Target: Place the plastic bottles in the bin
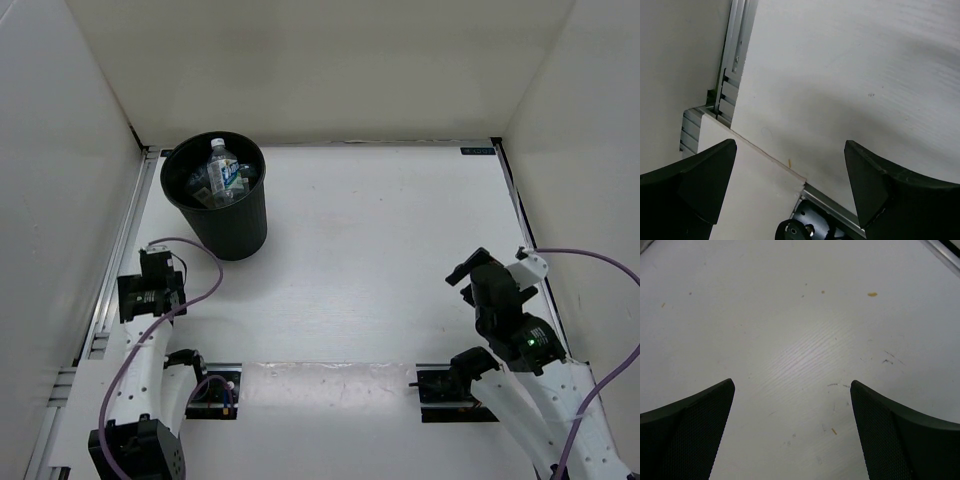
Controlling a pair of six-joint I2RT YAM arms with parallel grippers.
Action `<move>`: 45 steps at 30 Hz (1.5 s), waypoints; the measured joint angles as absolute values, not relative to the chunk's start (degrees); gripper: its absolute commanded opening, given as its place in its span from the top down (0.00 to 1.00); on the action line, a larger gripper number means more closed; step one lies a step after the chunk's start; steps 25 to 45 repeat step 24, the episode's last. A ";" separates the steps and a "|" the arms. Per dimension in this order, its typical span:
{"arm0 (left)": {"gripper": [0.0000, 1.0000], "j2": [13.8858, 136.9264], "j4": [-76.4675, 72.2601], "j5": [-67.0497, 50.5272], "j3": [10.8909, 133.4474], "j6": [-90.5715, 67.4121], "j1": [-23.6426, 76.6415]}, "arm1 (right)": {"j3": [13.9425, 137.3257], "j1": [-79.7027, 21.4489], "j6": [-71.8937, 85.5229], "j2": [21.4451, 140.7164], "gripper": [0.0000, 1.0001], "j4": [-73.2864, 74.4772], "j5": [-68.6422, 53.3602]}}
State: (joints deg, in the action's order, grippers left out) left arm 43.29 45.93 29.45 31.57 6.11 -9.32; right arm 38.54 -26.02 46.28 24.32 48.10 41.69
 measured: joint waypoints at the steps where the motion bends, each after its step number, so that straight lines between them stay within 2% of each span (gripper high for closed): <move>1: 0.00 43.29 46.48 29.34 30.85 6.28 -9.45 | 38.37 -26.02 47.31 24.29 0.00 48.99 41.65; 24: 0.00 42.59 45.80 28.91 30.65 7.07 -9.65 | 37.71 -26.02 57.67 25.71 0.00 53.87 42.83; 45: 0.00 42.59 45.80 28.91 30.65 7.07 -9.65 | 37.71 -26.02 57.67 25.71 0.00 53.87 42.83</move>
